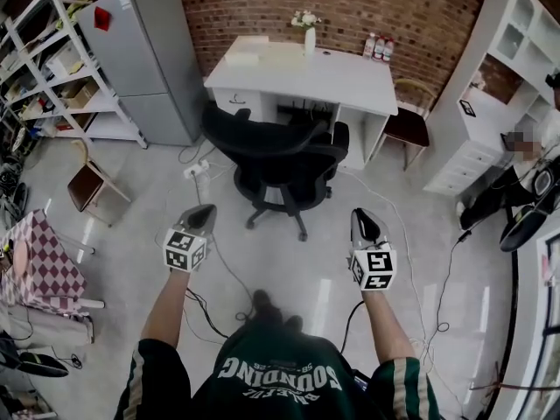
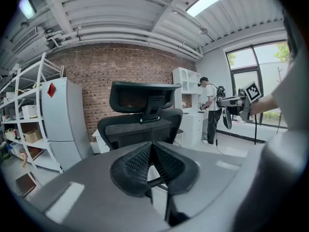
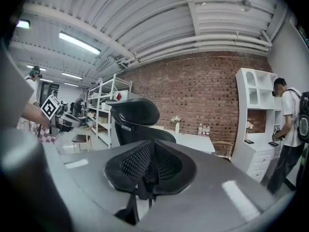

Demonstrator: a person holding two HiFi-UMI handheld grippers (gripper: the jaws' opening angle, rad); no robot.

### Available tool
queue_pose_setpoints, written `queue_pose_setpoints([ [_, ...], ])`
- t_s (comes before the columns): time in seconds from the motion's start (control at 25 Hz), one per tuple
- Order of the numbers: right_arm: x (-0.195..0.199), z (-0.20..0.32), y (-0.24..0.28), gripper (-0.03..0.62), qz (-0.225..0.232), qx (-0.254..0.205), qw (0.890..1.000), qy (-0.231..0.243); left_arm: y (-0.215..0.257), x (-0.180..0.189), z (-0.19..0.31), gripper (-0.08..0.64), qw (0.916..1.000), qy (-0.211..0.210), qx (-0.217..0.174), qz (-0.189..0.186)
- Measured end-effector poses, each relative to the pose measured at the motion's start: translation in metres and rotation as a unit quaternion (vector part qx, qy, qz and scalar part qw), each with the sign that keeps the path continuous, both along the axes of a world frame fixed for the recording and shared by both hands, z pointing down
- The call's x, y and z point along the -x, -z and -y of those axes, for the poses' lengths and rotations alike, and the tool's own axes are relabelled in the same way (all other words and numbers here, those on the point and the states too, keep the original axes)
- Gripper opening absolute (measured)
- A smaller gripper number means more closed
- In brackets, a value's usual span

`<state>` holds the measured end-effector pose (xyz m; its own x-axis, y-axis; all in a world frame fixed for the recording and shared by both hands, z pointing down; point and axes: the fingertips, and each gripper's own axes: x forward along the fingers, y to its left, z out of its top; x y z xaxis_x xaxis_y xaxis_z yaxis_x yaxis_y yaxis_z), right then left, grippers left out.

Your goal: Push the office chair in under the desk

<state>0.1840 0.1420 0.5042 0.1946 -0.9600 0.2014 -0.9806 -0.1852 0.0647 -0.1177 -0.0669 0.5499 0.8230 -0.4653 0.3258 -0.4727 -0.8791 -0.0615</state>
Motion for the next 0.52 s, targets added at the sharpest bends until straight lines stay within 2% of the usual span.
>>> queue_pose_setpoints([
  [0.52,0.0074,-0.0051,-0.0031,0.021,0.0,0.003,1.0,0.025,-0.0052,-0.0032,-0.011,0.011,1.0,0.0,0.003,-0.002],
])
